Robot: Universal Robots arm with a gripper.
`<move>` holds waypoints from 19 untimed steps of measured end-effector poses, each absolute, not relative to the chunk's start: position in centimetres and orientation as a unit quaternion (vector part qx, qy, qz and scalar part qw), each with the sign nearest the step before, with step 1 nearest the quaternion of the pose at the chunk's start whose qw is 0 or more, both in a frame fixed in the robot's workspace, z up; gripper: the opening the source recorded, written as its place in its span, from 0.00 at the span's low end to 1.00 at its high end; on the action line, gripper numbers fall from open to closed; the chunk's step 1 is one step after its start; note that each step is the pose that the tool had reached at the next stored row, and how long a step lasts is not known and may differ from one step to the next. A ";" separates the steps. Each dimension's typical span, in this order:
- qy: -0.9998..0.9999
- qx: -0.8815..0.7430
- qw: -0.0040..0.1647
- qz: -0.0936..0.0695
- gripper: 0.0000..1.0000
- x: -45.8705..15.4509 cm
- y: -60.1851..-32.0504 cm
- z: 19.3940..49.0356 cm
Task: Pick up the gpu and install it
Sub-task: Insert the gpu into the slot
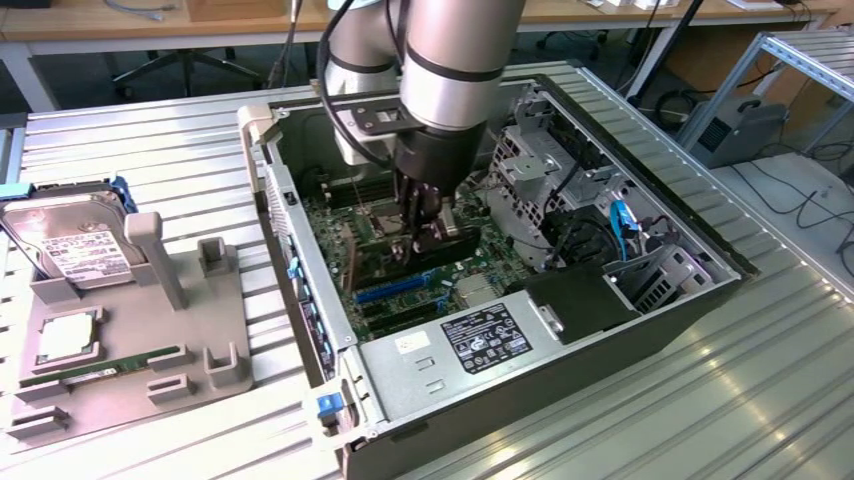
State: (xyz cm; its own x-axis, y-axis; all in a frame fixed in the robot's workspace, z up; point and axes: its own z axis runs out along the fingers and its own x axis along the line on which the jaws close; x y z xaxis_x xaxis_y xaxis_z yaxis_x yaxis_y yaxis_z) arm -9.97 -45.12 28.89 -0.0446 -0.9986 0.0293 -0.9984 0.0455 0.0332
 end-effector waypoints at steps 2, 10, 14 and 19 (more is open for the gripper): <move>-0.723 0.691 0.024 0.000 0.27 -10.1 -45.0 28.8; -0.723 0.691 0.028 0.005 0.27 -10.4 -44.5 28.5; -0.723 0.691 0.028 0.005 0.27 -10.4 -44.5 28.5; -0.723 0.690 0.014 0.019 0.27 -10.5 -44.5 28.4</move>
